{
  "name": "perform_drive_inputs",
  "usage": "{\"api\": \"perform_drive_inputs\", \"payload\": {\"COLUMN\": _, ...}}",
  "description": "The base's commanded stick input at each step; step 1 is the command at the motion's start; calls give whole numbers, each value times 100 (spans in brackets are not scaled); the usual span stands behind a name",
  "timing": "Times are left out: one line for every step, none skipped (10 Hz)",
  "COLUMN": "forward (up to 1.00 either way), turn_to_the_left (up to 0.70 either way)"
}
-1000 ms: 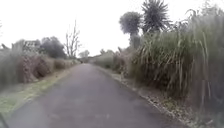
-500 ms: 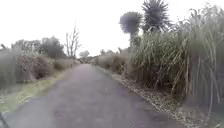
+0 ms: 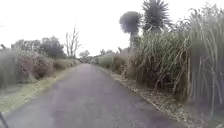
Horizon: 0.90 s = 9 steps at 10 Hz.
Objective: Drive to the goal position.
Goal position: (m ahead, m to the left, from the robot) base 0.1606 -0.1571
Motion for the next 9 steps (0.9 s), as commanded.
{"api": "perform_drive_inputs", "payload": {"forward": 100, "turn_to_the_left": 0}}
{"api": "perform_drive_inputs", "payload": {"forward": 100, "turn_to_the_left": 1}}
{"api": "perform_drive_inputs", "payload": {"forward": 100, "turn_to_the_left": 4}}
{"api": "perform_drive_inputs", "payload": {"forward": 100, "turn_to_the_left": 7}}
{"api": "perform_drive_inputs", "payload": {"forward": 100, "turn_to_the_left": 9}}
{"api": "perform_drive_inputs", "payload": {"forward": 100, "turn_to_the_left": 12}}
{"api": "perform_drive_inputs", "payload": {"forward": 100, "turn_to_the_left": 14}}
{"api": "perform_drive_inputs", "payload": {"forward": 100, "turn_to_the_left": 17}}
{"api": "perform_drive_inputs", "payload": {"forward": 100, "turn_to_the_left": 20}}
